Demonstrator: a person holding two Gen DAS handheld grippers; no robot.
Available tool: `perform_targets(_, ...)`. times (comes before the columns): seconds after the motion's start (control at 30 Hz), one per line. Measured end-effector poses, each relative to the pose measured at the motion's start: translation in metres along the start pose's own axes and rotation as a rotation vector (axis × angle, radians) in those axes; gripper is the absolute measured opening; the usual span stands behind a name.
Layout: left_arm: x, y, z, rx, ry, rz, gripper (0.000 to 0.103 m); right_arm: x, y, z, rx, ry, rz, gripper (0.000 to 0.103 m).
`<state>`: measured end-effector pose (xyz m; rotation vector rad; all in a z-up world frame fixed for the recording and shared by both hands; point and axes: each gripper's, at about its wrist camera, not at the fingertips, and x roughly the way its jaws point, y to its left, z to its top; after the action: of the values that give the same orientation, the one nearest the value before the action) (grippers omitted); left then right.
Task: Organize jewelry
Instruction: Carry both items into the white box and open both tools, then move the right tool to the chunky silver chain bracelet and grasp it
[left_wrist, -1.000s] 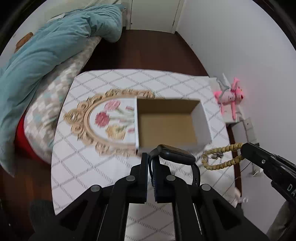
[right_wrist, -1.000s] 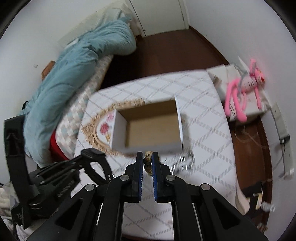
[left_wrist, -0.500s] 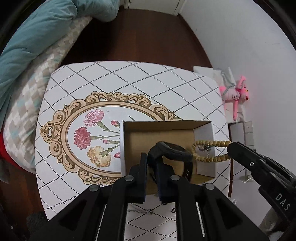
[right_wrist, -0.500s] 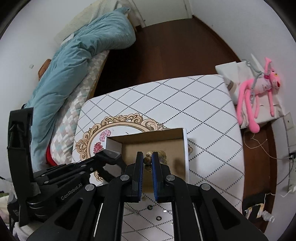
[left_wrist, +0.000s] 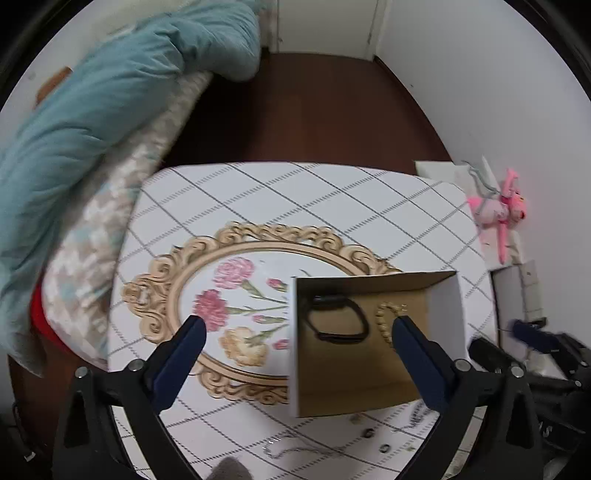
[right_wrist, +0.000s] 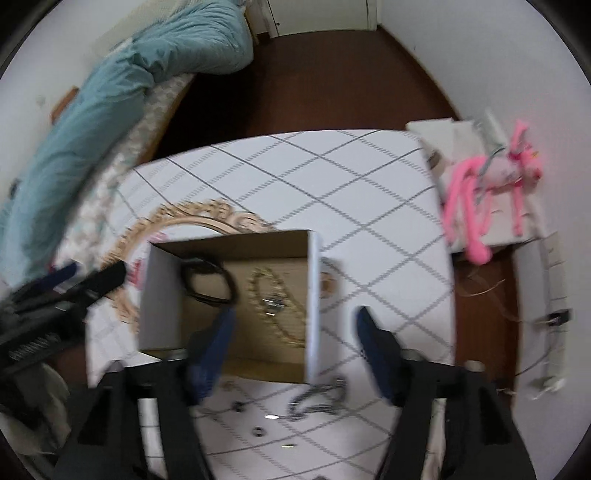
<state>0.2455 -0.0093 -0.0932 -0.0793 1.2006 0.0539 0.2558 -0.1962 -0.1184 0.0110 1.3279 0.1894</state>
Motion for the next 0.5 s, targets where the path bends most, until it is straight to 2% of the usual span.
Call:
perform_targets(0.03, 0.0, 0.001, -0.002, 0.004, -0.005, 0.015, 0.103, 0.0, 0.0, -0.004, -0.017, -0.004, -0.042, 0.097)
perform_targets(0.2, 0.007, 0.006, -0.021, 0.005, -0.009, 0.054, 0.103, 0.012, 0.006, -0.018, -0.053, -0.008, -0.132, 0.102)
perform_targets(0.5, 0.008, 0.006, -0.043, -0.002, -0.003, 0.07, 0.103, 0.008, 0.006, -0.036, -0.039, -0.049, -0.177, 0.102)
